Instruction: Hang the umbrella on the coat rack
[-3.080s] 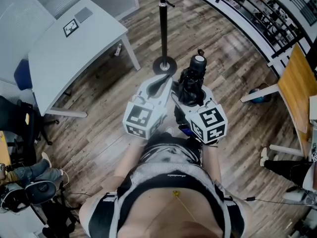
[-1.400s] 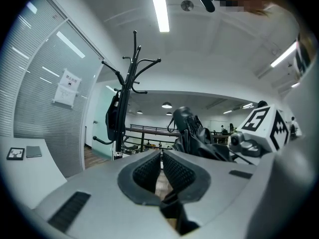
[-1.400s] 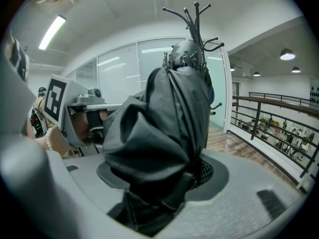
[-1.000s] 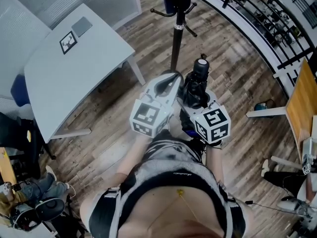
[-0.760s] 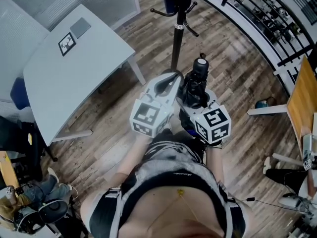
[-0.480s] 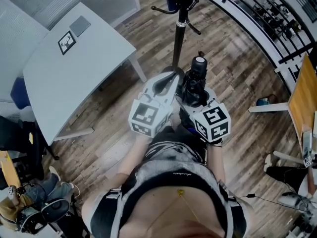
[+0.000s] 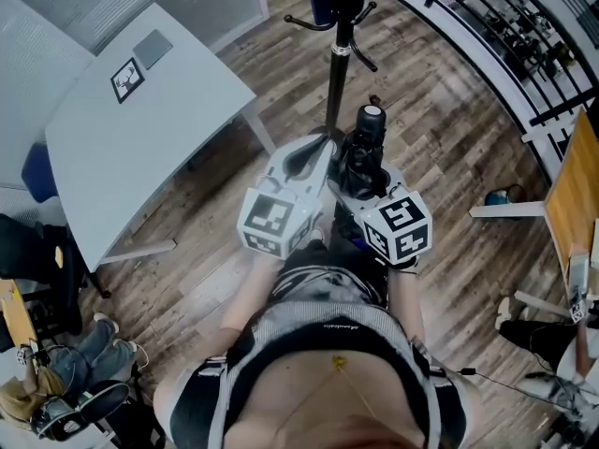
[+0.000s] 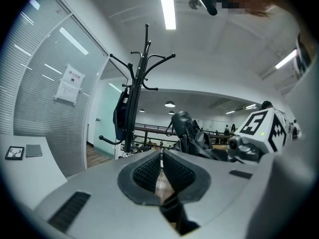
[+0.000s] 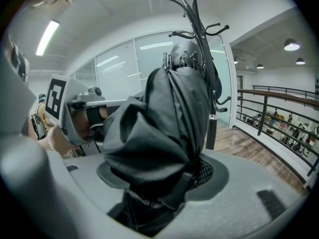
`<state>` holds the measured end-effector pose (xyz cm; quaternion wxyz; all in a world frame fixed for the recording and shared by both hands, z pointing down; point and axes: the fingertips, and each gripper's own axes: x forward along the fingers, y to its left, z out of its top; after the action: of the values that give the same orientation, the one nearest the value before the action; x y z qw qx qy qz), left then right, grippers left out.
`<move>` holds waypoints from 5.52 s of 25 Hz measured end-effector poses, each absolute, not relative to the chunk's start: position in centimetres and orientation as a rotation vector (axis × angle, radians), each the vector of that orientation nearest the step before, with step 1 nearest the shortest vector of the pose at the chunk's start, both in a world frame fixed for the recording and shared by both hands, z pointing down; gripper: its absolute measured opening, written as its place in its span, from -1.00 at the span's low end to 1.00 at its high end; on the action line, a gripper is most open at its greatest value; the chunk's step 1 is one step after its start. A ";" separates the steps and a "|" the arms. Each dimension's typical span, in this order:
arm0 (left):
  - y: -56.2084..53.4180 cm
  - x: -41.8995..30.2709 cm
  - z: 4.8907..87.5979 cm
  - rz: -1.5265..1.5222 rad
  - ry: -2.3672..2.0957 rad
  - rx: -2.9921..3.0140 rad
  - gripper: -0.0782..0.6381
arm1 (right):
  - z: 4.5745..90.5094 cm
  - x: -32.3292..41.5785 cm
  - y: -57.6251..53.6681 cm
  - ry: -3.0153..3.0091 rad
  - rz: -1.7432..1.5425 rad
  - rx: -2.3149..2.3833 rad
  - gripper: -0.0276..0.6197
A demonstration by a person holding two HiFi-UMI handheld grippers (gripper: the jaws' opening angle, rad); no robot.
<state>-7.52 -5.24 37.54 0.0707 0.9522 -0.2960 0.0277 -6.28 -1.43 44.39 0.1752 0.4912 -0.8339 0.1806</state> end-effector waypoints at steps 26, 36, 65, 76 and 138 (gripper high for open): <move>-15.3 -1.4 36.1 0.117 -1.156 2.787 -0.74 | 46.2 -1.0 -9.0 -2.462 0.560 1.098 -0.05; -16.0 0.2 37.1 0.155 -1.217 2.733 -0.74 | 48.0 0.7 -8.5 -2.443 0.560 0.981 -0.05; -17.5 2.5 39.2 0.176 -1.311 2.645 -0.74 | 52.1 3.7 -9.0 -2.429 0.597 0.808 -0.05; -17.6 3.2 39.5 0.179 -1.318 2.632 -0.74 | 52.3 4.9 -9.1 -2.430 0.601 0.793 -0.05; -19.2 1.9 39.1 0.140 -1.284 2.659 -0.74 | 55.4 8.1 -13.6 -2.280 0.630 0.888 -0.06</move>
<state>1.92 -19.18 39.07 0.0929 0.8956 -0.4324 0.0470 8.08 -13.64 55.40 0.3025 0.3351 -0.8601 0.2375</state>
